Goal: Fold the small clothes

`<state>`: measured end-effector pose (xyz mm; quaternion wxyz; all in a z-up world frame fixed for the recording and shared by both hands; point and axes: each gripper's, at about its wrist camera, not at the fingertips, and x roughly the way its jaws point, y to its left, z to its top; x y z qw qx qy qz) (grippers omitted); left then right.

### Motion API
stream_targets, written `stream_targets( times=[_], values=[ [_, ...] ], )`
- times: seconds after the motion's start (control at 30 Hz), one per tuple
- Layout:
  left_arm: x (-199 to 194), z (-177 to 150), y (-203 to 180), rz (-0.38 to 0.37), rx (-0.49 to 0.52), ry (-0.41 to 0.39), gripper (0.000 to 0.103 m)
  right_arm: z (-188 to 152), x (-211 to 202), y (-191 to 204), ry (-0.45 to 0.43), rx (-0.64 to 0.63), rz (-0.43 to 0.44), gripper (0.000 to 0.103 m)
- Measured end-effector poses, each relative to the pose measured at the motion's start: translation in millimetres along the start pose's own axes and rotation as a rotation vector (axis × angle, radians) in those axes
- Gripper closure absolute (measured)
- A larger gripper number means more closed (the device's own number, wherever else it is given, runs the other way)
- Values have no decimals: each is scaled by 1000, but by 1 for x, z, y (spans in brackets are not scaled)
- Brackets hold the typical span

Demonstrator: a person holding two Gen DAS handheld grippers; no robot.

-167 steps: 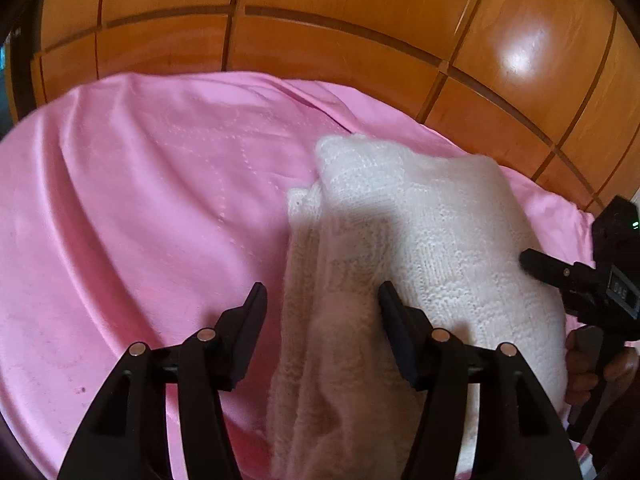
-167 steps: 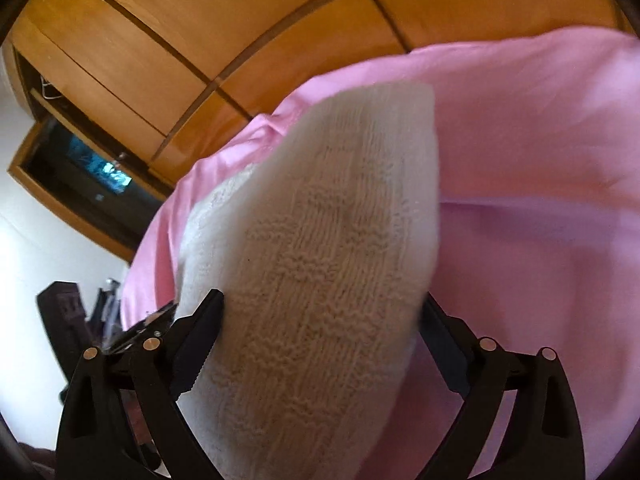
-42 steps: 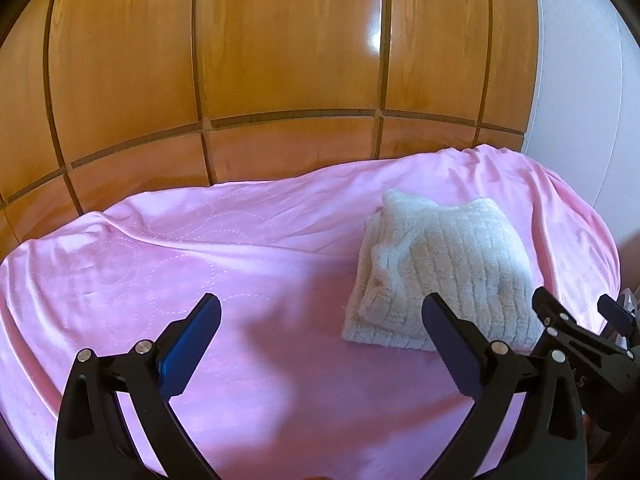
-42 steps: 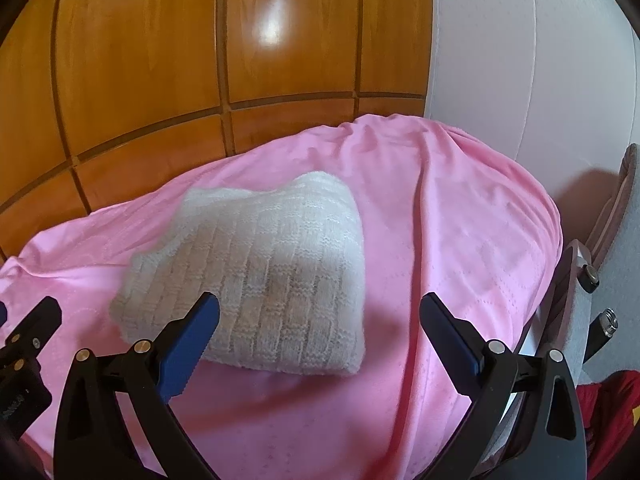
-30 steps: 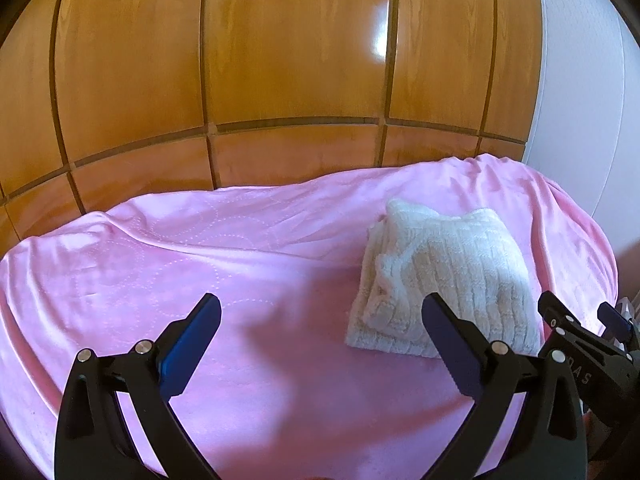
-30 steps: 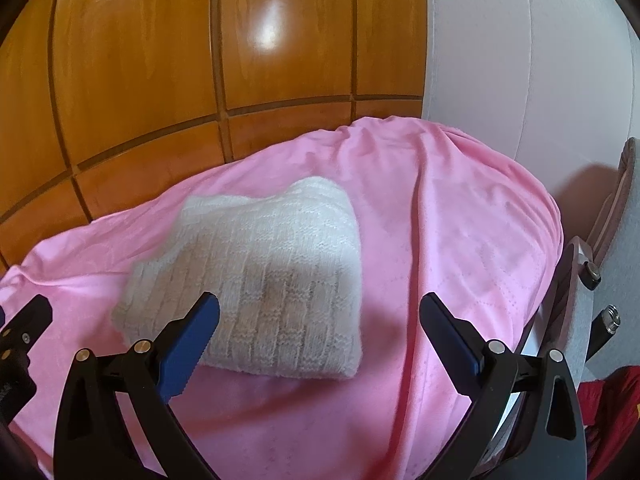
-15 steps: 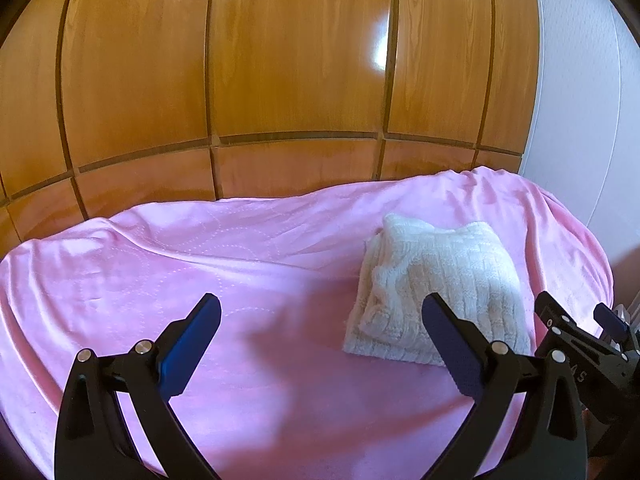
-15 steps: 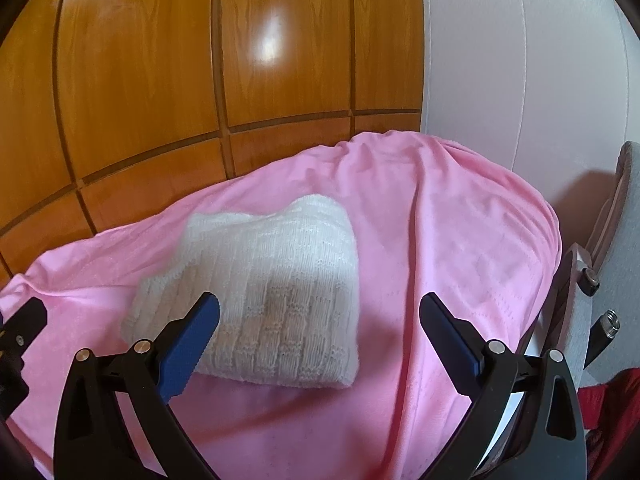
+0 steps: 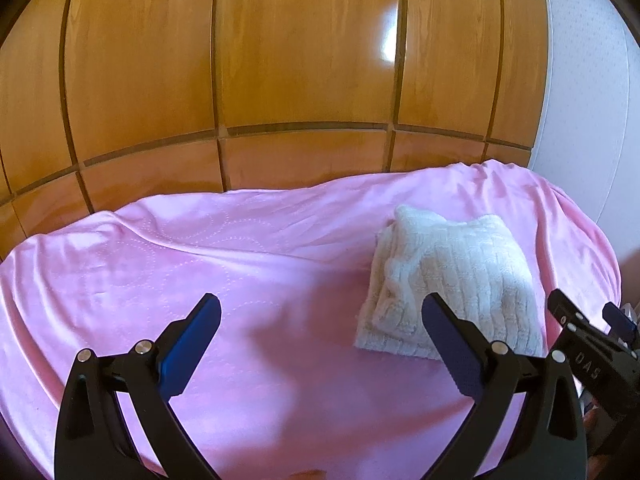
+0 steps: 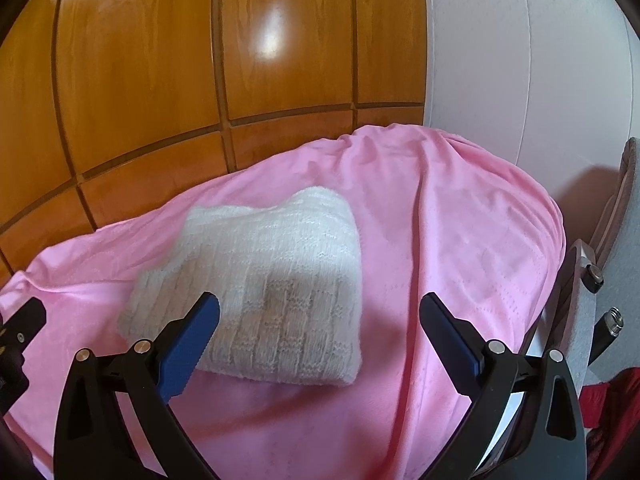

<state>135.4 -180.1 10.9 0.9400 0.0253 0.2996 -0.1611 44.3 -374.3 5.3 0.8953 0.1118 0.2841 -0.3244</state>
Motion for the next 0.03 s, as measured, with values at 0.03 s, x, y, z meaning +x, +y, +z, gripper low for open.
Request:
stream_targets(
  times=[0.03],
  values=[
    [1, 0, 0, -2, -1, 4, 3, 1, 1, -1, 0, 3, -1, 4]
  ],
)
